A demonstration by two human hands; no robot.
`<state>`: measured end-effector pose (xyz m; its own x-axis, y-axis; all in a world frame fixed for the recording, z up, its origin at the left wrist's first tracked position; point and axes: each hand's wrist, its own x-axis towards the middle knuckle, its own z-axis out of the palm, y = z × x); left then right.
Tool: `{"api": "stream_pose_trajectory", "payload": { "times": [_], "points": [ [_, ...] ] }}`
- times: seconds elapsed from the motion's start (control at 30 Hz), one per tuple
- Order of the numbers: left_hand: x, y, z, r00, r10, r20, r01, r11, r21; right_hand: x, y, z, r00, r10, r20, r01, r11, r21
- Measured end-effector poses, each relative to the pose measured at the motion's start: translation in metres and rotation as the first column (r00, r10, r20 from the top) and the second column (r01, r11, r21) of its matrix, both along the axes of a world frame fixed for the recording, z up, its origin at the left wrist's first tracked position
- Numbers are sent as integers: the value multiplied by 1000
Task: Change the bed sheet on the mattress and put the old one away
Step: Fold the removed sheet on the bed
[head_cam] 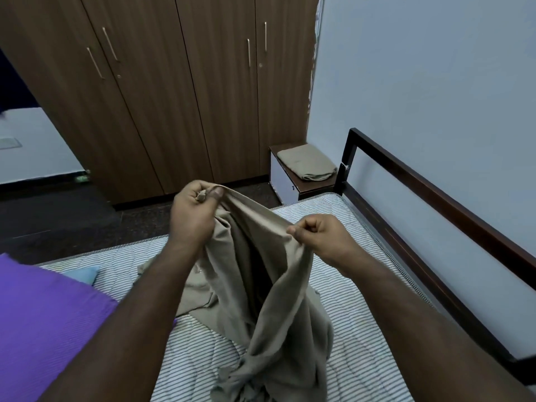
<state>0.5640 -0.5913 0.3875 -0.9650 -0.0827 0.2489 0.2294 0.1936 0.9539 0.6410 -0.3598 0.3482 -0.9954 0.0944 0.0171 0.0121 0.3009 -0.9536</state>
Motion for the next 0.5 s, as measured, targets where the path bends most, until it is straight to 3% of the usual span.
{"api": "stream_pose_trajectory", "payload": {
  "times": [0.13,0.3,0.37,0.43,0.5],
  "points": [
    [15,13,-3,952,-288,106,291,956,-20,-7,-12,21,998,-56,-27,47,967,-250],
    [27,31,3,786,-604,133,611,792,-10,-15,-31,49,980,184,-81,-195,969,-152],
    [29,32,7,769,-622,147,633,773,-40,-16,-29,52,973,222,-57,-229,950,-212],
    [28,31,9,831,-548,99,553,833,-36,-14,-25,51,981,186,-64,-196,917,-348],
    [26,29,11,900,-433,46,435,900,-37,-8,-21,47,981,190,-37,-191,913,-361]
  ]
}}
